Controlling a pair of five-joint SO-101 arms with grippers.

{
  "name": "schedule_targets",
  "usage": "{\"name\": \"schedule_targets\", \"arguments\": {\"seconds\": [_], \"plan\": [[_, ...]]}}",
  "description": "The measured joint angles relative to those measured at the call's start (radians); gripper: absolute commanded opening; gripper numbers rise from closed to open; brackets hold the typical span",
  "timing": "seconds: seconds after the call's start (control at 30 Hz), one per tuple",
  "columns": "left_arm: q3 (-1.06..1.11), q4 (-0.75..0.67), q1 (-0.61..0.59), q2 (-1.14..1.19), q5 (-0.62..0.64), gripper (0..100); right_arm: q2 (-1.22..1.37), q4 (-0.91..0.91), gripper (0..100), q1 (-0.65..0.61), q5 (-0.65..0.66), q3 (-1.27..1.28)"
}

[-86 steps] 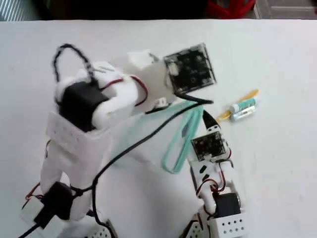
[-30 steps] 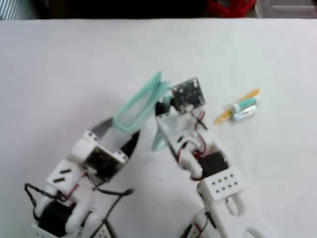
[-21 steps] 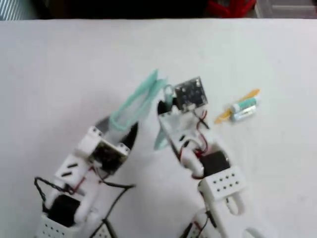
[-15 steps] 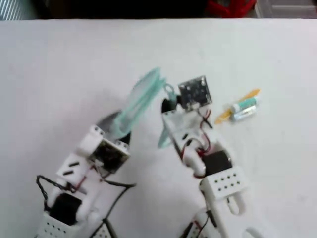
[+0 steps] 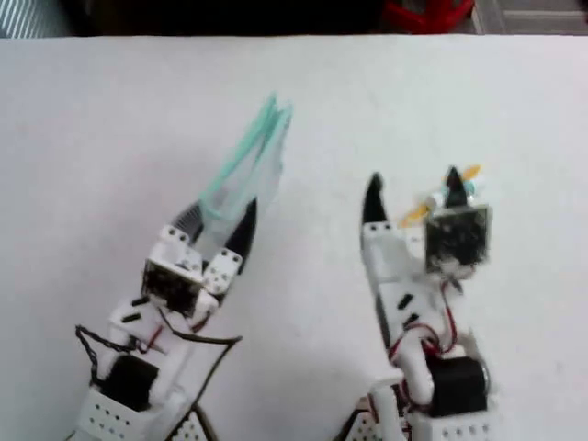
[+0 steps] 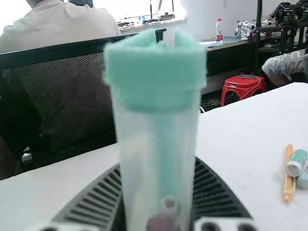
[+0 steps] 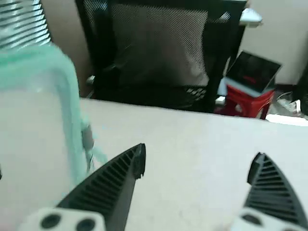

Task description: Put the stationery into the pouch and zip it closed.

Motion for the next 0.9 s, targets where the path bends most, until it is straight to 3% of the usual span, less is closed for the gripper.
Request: {"name": "schedule_targets", "arguments": {"seconds": [0.17,0.3,0.5,0.77,0.9], "plan": [[-0.025,0.097,0.087,0.0,0.002,15,0.092,-0.057,23.6,0.178,0.0,-0.002],[-0.035,0.121,0.094,0.0,0.002,15,0.39,-0.069,23.6,0.233,0.0,-0.104],[0.008,0.12,0.034,-0.023,0.003,15,0.83,0.06,23.6,0.327,-0.097,-0.384],[0.014,0.118,-0.029,-0.025,0.006,15,1.194,0.101,23.4,0.351,-0.118,-0.568],[0.014,0.127,-0.048,-0.025,-0.041,15,1.372,0.101,23.6,0.353,-0.218,-0.643]]}}
